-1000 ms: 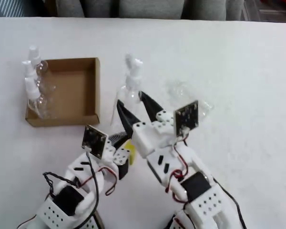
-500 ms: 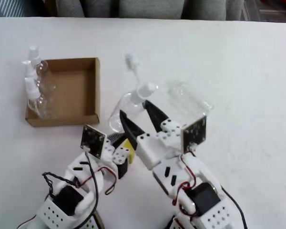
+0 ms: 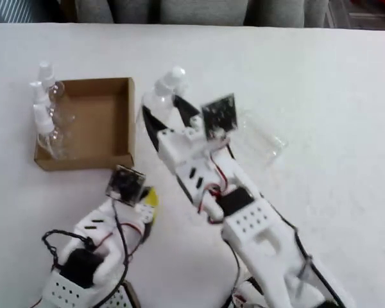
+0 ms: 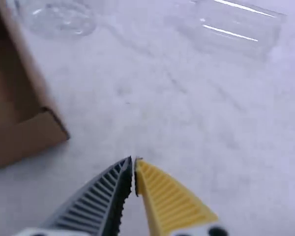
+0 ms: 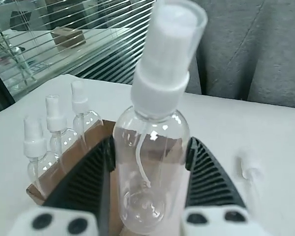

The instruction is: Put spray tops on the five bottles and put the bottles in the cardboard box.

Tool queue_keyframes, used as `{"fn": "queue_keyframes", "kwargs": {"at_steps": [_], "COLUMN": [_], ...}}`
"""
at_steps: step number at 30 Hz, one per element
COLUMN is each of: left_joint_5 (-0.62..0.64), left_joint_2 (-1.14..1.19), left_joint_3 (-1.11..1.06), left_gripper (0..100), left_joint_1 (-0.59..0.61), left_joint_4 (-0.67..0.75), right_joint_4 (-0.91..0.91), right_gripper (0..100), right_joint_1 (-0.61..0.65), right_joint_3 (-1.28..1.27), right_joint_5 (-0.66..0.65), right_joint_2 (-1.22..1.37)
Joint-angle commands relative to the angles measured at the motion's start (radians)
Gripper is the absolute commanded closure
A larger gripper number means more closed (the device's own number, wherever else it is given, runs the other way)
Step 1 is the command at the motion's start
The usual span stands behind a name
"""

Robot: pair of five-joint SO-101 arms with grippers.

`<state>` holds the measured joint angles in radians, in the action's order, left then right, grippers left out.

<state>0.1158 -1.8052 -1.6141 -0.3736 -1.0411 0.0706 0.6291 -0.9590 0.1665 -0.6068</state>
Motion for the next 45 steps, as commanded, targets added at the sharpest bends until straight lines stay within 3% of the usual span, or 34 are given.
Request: {"fn": "queue_keyframes", "kwargs": {"at_steps": [1, 7, 11, 23, 29, 32, 35, 45], "left_joint_5": [-0.043, -0.020, 0.107, 0.117, 0.112, 0.110, 0.109, 0.109], "left_joint_2": [-0.016, -0.015, -0.015, 0.053, 0.374, 0.481, 0.513, 0.512], "left_joint_3": [0.060, 0.044, 0.072, 0.144, 0.221, 0.229, 0.224, 0.222], "left_gripper": [98, 98, 98, 98, 98, 98, 98, 98], "left_joint_1": [0.278, 0.682, 0.851, 0.863, 0.863, 0.863, 0.862, 0.857], "left_joint_4": [-0.008, 0.106, 0.141, 0.101, 0.216, 0.287, 0.327, 0.327], "right_joint_4": [0.077, 0.203, 0.254, 0.254, 0.252, 0.255, 0.257, 0.252], "right_gripper": [98.1, 98.1, 98.1, 98.1, 98.1, 98.1, 98.1, 98.1], "right_joint_1": [-0.005, 0.028, 0.050, 0.059, 0.074, 0.093, 0.105, 0.101], "right_joint_3": [0.181, 0.353, 0.470, 0.865, 0.974, 1.008, 1.048, 1.168], "right_joint_5": [-0.003, -0.009, -0.011, -0.011, -0.014, -0.101, -0.167, -0.172], "right_joint_2": [0.186, 0.444, 0.591, 0.977, 1.090, 1.136, 1.184, 1.317]}}
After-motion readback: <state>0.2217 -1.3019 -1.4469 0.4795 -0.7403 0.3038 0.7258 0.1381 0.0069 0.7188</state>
